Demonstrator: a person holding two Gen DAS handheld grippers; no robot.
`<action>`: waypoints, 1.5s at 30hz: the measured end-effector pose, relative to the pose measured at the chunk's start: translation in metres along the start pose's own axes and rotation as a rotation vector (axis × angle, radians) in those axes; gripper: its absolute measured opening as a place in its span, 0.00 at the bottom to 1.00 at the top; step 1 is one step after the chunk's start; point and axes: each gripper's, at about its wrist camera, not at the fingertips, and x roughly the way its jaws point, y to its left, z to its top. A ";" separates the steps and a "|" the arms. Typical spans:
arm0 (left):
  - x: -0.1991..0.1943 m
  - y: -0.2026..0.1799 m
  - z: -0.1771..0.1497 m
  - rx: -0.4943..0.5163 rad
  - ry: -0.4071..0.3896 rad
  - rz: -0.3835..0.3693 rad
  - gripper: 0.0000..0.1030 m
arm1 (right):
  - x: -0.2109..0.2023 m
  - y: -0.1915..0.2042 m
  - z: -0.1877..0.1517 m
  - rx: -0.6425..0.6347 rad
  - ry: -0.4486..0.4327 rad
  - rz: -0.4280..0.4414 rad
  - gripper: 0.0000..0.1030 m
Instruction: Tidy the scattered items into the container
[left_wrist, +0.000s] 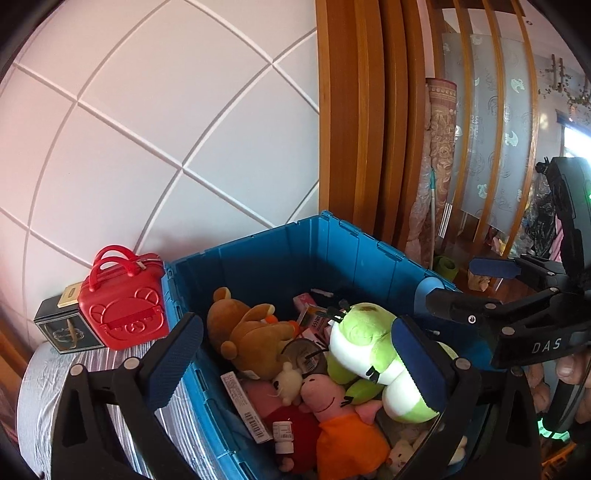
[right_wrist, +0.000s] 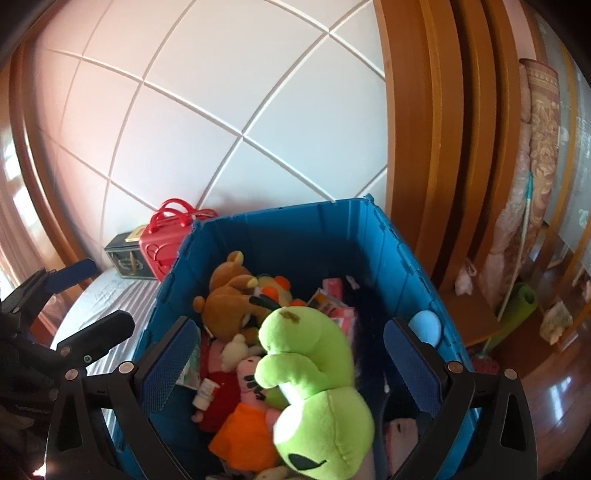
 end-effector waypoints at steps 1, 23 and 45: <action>-0.002 0.004 -0.002 -0.008 0.005 0.008 1.00 | -0.001 0.005 0.000 -0.002 -0.002 0.007 1.00; -0.114 0.135 -0.063 -0.132 -0.012 0.176 1.00 | -0.025 0.174 -0.033 -0.057 -0.001 0.085 1.00; -0.191 0.229 -0.117 -0.198 0.078 0.356 1.00 | -0.041 0.295 -0.066 -0.068 0.023 0.100 1.00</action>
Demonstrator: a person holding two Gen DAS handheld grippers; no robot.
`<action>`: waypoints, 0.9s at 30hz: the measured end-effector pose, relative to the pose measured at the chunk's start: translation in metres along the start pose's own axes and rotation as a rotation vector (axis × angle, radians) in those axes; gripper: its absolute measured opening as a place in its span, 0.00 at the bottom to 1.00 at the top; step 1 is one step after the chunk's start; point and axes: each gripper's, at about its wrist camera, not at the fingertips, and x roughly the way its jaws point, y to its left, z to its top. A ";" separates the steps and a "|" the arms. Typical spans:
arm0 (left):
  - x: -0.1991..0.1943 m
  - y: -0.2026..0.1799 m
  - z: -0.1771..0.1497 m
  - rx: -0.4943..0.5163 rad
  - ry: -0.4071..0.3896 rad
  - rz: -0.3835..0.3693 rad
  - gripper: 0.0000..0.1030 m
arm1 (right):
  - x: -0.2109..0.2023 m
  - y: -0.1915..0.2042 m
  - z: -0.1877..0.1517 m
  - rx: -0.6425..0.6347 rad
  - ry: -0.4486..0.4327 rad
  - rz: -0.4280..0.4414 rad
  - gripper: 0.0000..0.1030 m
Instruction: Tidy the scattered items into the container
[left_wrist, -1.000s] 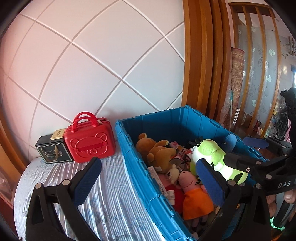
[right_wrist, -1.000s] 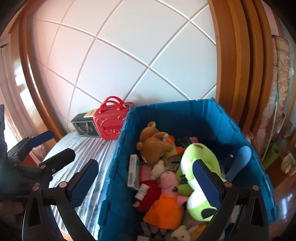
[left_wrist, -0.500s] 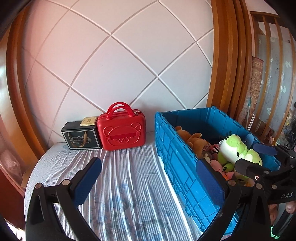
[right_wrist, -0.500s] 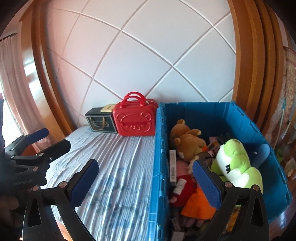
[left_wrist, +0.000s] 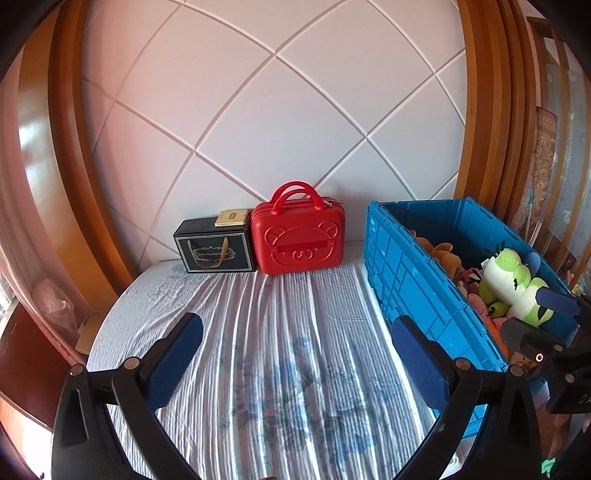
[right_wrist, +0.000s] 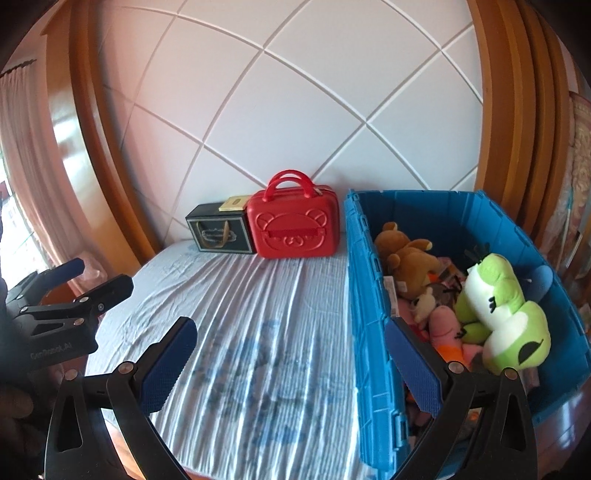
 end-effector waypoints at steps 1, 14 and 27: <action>-0.001 0.004 -0.002 -0.001 0.004 0.002 1.00 | 0.000 0.003 -0.001 0.000 0.001 -0.003 1.00; -0.013 0.028 -0.017 -0.010 0.023 -0.038 1.00 | -0.010 0.021 -0.017 0.027 0.005 -0.053 1.00; -0.022 0.030 -0.028 -0.004 0.027 -0.046 1.00 | -0.025 0.021 -0.029 0.028 0.006 -0.110 1.00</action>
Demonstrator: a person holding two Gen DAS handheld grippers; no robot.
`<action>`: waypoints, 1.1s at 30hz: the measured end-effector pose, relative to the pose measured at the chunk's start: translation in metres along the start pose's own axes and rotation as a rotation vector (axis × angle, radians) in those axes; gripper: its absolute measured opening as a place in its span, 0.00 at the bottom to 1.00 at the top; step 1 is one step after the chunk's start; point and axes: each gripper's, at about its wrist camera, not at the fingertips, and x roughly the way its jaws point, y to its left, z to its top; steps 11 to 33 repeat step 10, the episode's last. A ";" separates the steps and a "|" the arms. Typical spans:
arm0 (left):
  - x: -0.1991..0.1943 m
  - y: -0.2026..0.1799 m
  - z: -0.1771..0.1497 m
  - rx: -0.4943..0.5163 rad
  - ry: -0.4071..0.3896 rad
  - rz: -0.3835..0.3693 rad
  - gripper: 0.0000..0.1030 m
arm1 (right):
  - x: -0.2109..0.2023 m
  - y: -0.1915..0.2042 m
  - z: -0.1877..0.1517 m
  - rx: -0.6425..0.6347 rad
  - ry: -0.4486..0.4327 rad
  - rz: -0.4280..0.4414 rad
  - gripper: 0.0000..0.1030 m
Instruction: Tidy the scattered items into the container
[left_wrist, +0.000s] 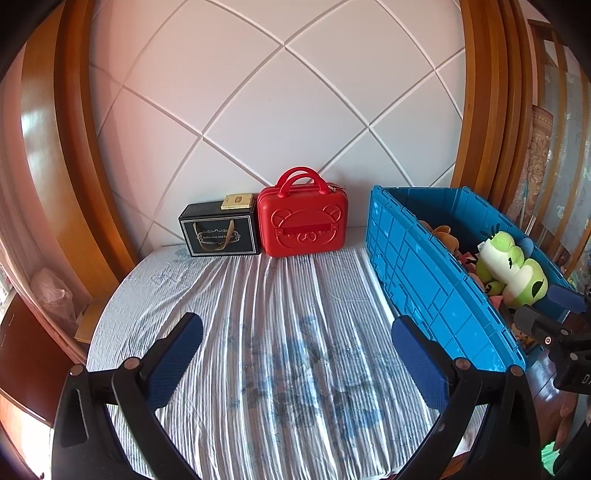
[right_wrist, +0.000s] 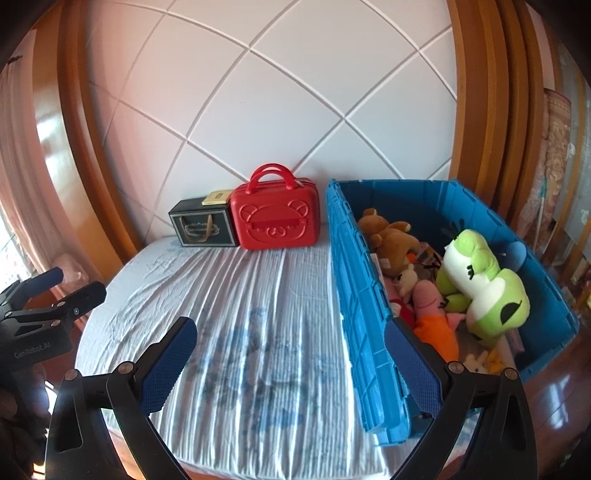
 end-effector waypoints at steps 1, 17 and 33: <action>-0.001 0.000 0.000 -0.001 -0.002 0.000 1.00 | -0.001 -0.001 -0.001 -0.002 0.002 -0.002 1.00; -0.009 0.000 -0.004 -0.036 -0.023 0.002 1.00 | -0.009 -0.002 -0.001 -0.012 -0.003 -0.005 1.00; -0.009 0.000 -0.004 -0.036 -0.023 0.002 1.00 | -0.009 -0.002 -0.001 -0.012 -0.003 -0.005 1.00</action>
